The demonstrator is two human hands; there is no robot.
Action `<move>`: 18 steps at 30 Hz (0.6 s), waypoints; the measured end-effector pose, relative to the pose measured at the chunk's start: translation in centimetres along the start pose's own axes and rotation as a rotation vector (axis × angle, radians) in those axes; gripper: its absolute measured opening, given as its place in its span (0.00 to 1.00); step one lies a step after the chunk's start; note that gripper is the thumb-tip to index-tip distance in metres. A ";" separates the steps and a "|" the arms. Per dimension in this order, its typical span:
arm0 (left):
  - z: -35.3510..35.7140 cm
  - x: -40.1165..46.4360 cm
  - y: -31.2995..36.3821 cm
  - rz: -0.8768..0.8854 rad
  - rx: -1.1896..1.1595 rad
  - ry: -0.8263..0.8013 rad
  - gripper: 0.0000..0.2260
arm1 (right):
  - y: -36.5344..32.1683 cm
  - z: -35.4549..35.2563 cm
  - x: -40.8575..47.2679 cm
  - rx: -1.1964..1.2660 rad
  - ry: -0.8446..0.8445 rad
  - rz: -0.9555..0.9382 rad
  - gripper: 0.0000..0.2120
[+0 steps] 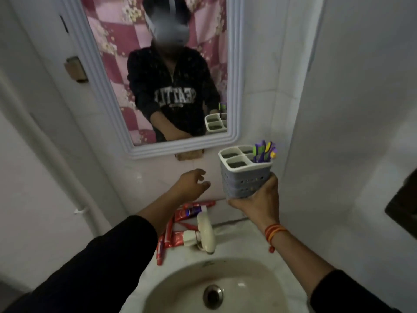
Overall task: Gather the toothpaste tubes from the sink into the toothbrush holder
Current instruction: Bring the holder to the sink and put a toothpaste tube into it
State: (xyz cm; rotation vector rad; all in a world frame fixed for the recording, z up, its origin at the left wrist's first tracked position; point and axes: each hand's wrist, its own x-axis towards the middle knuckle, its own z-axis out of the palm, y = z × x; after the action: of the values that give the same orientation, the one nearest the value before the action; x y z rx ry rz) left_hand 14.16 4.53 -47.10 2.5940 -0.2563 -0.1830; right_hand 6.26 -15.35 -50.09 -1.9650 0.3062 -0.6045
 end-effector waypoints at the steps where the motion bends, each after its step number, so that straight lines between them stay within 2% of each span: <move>1: 0.7 0.7 -0.7 -0.036 0.026 -0.041 0.22 | 1.5 0.7 -0.6 0.006 -0.015 0.020 0.55; 6: 4.4 3.2 -4.3 -0.032 0.334 -0.236 0.18 | 7.6 2.9 -3.6 0.062 -0.099 0.095 0.56; 9: 6.6 4.5 -5.8 -0.053 0.420 -0.317 0.16 | 10.5 3.5 -5.7 0.053 -0.114 0.145 0.59; 15: 9.0 6.3 -6.6 -0.057 0.568 -0.334 0.20 | 14.3 4.4 -6.9 0.060 -0.124 0.179 0.59; 18: 10.2 7.0 -7.0 -0.049 0.656 -0.309 0.16 | 15.2 4.6 -6.9 0.078 -0.156 0.152 0.58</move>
State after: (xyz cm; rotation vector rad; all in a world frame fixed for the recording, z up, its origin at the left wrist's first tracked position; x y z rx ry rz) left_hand 20.19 3.94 -60.02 3.2165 -0.4194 -0.6085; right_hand 3.61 -15.54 -67.23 -1.8814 0.3264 -0.3586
